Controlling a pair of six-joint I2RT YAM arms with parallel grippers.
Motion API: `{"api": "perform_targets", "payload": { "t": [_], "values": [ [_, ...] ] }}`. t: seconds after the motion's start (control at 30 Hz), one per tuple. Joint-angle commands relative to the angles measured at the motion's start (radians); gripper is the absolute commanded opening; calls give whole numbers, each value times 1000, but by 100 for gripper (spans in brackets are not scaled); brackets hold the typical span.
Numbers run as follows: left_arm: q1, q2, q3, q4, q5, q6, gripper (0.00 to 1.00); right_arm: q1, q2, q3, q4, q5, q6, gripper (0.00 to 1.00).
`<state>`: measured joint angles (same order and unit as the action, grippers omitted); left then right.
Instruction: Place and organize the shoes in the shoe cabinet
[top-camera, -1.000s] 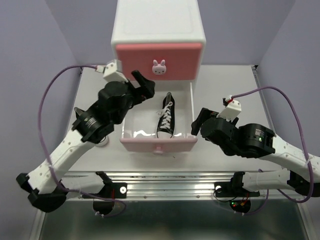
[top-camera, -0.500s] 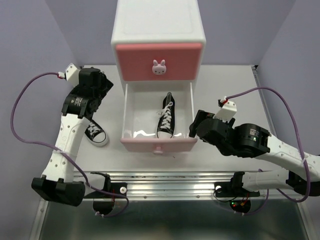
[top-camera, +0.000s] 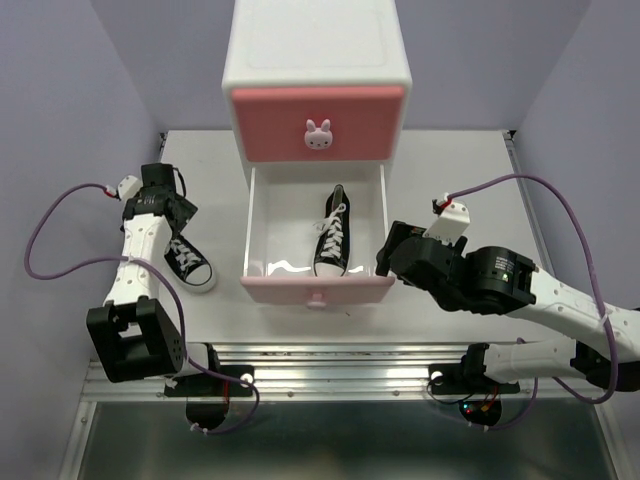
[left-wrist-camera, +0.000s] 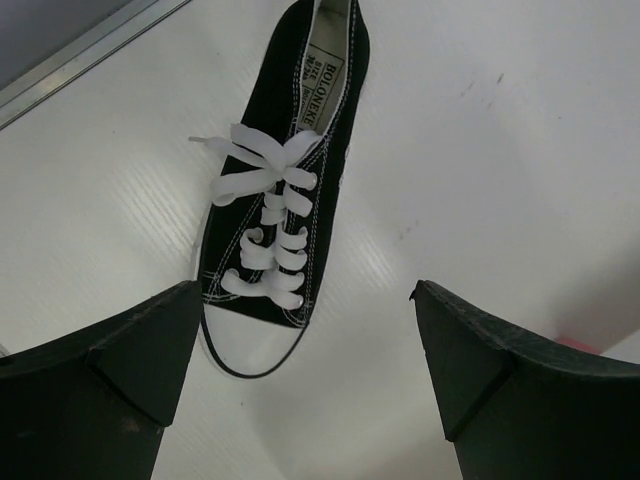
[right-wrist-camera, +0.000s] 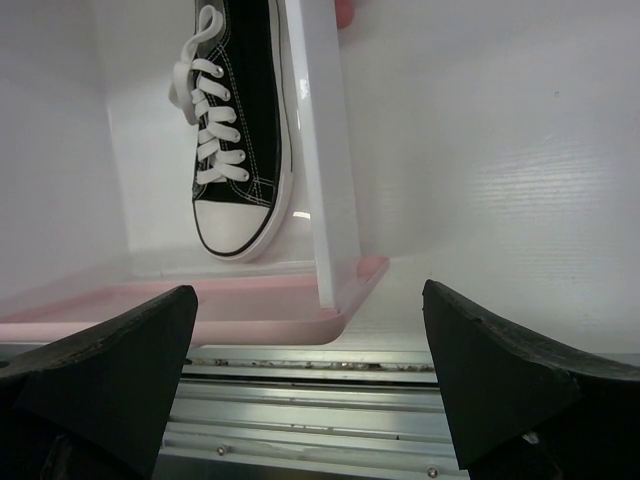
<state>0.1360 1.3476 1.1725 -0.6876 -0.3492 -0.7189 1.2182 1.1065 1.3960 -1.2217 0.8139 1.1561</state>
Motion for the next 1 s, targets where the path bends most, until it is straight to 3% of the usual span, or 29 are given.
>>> {"api": "perform_targets", "payload": {
  "t": [0.0, 0.23, 0.4, 0.43, 0.53, 0.57, 0.6, 0.73, 0.83, 0.97],
  "values": [
    [43, 18, -82, 104, -7, 45, 99, -5, -7, -2, 19, 18, 8, 100],
    [71, 145, -145, 305, 46, 99, 98, -5, -8, -2, 19, 7, 10, 100],
    [103, 278, -133, 361, 55, 105, 86, -5, -10, 6, 19, 8, 8, 100],
    [103, 303, -123, 361, 50, 108, 71, -5, -8, 8, 19, 7, 8, 100],
    [106, 317, -83, 346, 44, 118, 41, -5, -7, 15, 10, 5, 8, 100],
    [106, 308, -79, 344, 38, 121, 15, -5, -5, 15, 7, 5, 10, 100],
    [106, 300, -73, 336, 33, 127, 0, -5, -7, 17, 2, 8, 14, 100],
    [106, 217, -50, 300, 59, 159, 0, -5, -8, 15, 2, 18, 27, 100],
    [105, 78, -11, 255, 91, 170, 0, -5, -10, 12, 4, 19, 37, 100],
    [96, -199, 12, 339, 246, 208, 0, -5, -16, -2, 17, 19, 40, 100]
  ]
}}
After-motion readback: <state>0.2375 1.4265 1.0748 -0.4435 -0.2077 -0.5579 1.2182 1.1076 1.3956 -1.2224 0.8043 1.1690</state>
